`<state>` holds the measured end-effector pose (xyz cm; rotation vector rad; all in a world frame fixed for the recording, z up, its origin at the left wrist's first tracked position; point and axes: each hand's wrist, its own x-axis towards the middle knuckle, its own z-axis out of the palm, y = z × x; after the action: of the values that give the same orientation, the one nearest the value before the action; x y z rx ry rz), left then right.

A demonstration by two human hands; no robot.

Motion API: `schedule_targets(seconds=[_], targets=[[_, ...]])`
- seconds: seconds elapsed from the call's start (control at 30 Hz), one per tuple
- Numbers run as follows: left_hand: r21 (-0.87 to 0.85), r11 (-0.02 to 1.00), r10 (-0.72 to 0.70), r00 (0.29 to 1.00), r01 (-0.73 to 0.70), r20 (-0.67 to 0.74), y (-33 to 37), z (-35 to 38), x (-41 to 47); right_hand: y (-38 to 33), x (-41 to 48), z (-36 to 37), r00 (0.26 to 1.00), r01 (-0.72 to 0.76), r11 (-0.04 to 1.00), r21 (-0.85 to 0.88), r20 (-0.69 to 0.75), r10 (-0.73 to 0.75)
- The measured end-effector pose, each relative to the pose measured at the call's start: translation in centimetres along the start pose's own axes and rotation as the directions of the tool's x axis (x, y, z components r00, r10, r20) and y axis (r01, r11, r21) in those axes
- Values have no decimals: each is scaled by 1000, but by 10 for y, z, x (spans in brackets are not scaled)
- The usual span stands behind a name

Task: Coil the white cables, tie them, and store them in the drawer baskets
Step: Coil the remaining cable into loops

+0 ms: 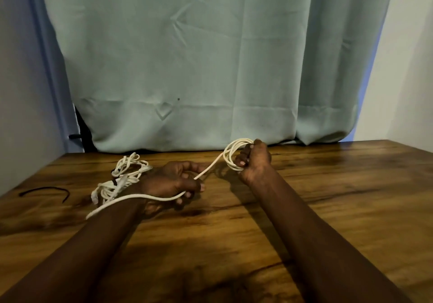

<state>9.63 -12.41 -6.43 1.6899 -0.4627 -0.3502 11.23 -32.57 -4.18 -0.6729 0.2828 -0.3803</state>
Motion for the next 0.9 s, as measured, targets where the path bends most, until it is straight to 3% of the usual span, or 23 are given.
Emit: schedule_targets(seconds=[0.07, 0.13, 0.23, 0.27, 0.33, 0.43, 0.47, 0.5, 0.57, 0.67, 0.8, 0.87, 0.9], targets=[[225, 971, 79, 997, -76, -3, -2, 6, -2, -3, -2, -1, 999, 12, 1000, -6, -31, -12], [455, 877, 155, 987, -157, 41, -2, 12, -3, -2, -3, -1, 998, 31, 999, -35, -55, -33], [635, 727, 200, 965, -260, 167, -1, 19, -3, 8, -4, 3, 988, 135, 969, -208, -50, -148], [616, 739, 183, 961, -273, 207, -1, 22, -3, 12, -6, 4, 978, 195, 933, -302, -8, -207], [444, 866, 111, 956, -228, 273, -1, 27, -5, 21, -13, 5, 926, 372, 770, -518, 157, -342], [199, 980, -51, 931, -24, 361, 3, 20, -9, 30, -25, -1, 742, 654, 253, -714, 537, -403], [149, 988, -87, 912, 29, 400, 6, 16, -11, 32, -27, -4, 689, 699, 102, -708, 629, -361], [100, 992, -107, 896, 71, 430, 9, 12, -13, 32, -26, -5, 661, 721, 15, -693, 681, -314], [17, 994, -103, 894, 107, 436, 15, 3, -16, 30, -22, -8, 656, 734, -26, -678, 719, -230], [-143, 985, -48, 943, 100, 330, 18, -13, -17, 29, -22, -11, 654, 752, -16, -659, 748, -113], [-424, 902, 2, 983, 78, 185, 18, -29, -16, 39, -29, -5, 624, 782, 27, -623, 780, -49], [-488, 870, 10, 987, 69, 158, 15, -34, -15, 44, -31, -1, 644, 765, 1, -645, 764, -42], [-504, 861, 25, 985, 65, 168, 14, -36, -14, 46, -32, 0, 664, 747, 53, -662, 746, -42]])
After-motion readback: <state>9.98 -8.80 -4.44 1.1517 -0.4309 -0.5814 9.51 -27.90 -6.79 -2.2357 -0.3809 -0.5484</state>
